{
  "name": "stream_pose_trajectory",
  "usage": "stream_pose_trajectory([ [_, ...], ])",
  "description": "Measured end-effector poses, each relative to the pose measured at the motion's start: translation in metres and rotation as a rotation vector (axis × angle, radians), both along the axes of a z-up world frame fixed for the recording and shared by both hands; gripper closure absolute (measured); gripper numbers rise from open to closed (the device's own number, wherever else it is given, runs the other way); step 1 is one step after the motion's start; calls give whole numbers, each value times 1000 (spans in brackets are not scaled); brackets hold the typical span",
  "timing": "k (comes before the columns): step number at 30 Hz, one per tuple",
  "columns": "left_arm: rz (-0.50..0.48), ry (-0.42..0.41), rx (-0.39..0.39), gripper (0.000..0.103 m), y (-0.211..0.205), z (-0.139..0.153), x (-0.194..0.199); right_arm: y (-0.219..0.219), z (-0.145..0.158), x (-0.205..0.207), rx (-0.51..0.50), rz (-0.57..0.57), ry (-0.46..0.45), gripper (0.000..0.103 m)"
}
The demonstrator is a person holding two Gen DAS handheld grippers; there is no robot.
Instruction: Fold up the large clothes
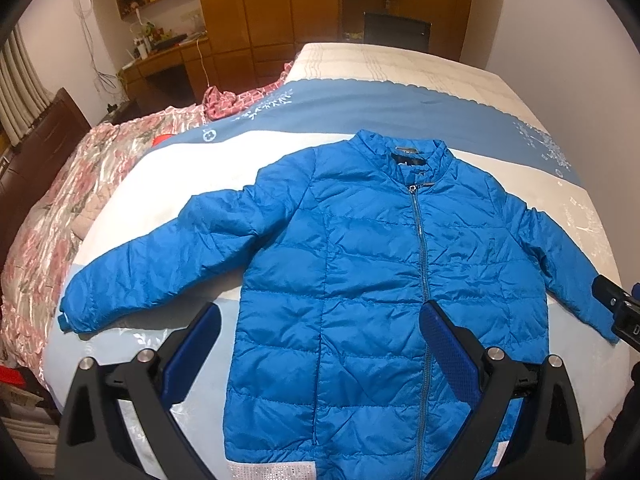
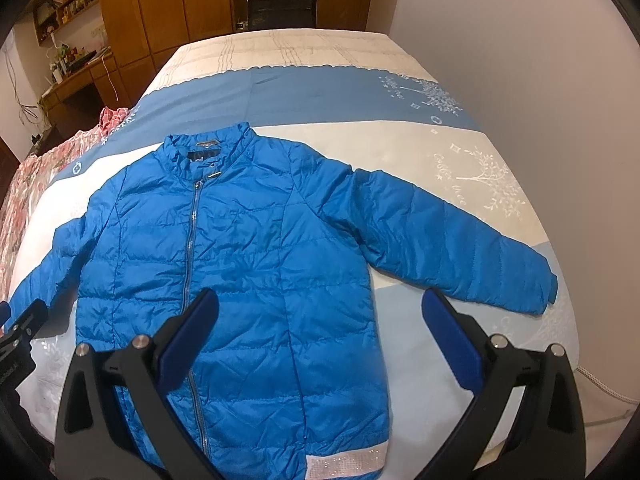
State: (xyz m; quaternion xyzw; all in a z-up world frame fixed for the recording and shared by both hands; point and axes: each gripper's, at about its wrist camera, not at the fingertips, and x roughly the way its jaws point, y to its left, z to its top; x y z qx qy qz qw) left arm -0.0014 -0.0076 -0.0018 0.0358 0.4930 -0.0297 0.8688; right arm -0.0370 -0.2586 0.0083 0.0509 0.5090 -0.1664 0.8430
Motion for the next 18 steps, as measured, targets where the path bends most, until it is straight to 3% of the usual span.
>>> stream_pose_trajectory([
  [18, -2, -7, 12, 4, -4, 2, 1, -2, -1, -5, 8, 7, -8, 3],
])
